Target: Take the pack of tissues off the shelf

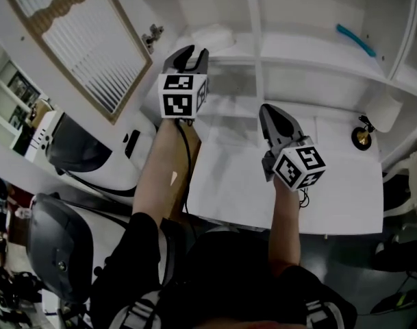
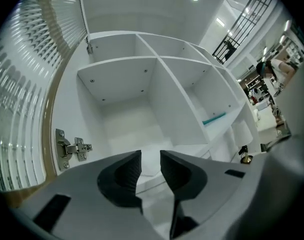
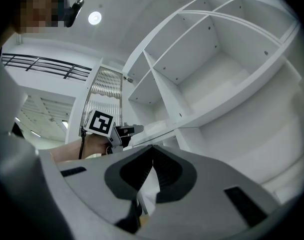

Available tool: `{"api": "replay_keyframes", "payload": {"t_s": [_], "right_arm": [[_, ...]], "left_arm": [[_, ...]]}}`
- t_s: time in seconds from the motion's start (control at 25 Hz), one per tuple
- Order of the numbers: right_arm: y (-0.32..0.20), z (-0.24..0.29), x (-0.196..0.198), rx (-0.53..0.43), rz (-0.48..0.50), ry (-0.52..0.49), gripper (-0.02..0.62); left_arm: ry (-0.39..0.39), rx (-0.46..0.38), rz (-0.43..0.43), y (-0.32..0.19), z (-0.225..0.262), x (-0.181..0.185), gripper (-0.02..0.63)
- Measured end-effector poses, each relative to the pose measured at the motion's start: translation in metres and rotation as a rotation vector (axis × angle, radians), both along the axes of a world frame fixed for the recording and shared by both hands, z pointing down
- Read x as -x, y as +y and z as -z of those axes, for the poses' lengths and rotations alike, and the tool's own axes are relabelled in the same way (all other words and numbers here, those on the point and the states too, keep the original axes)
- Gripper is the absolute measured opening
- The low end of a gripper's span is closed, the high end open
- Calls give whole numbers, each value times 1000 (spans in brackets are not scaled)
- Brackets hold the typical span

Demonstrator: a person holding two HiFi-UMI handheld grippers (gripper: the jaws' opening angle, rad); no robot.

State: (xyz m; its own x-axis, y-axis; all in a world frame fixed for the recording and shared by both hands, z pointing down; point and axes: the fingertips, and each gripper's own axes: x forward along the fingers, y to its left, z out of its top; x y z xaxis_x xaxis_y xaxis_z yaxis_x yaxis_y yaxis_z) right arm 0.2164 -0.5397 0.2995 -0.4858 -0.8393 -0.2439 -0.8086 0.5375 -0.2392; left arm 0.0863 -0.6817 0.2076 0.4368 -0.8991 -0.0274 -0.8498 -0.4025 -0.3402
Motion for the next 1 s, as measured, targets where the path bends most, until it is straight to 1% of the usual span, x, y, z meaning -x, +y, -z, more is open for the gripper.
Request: {"api": "replay_keyframes", "payload": {"t_s": [0.08,0.2,0.28,0.36,0.44,0.52,0.68,0.8,0.88,1.0], "right_arm": [[-1,0,-5,1,-9,-3,20],[-4,0,-16,0,-32,-12,19],[-3,-2,-21,3,-45,-16,20],[-1,-6,-24,11,-52,-21,19],[-1,-7,-27,16,-58,-23,20],[-2,-6,-30,16,-62,-21,19],[-2,-7,-31,16,-64,-14,20],[-1,-7,-29,17,-61,-8,19],[0,-8,-27,20,-57,-3,20],[2,-10,-25,27,-53,4,19]], "left_arm": [[-1,31,23,-9,-1,1,117],[32,97,42,-23,-4,0,118],[49,116,57,-31,-7,1,117],[59,112,65,-33,-11,4,115],[46,104,71,-34,-13,5,108],[27,96,80,-35,-14,3,92],[32,80,76,-32,-11,1,34],[35,61,65,-25,-10,2,23],[52,47,58,-15,-8,5,20],[104,7,34,9,5,10,20]]}}
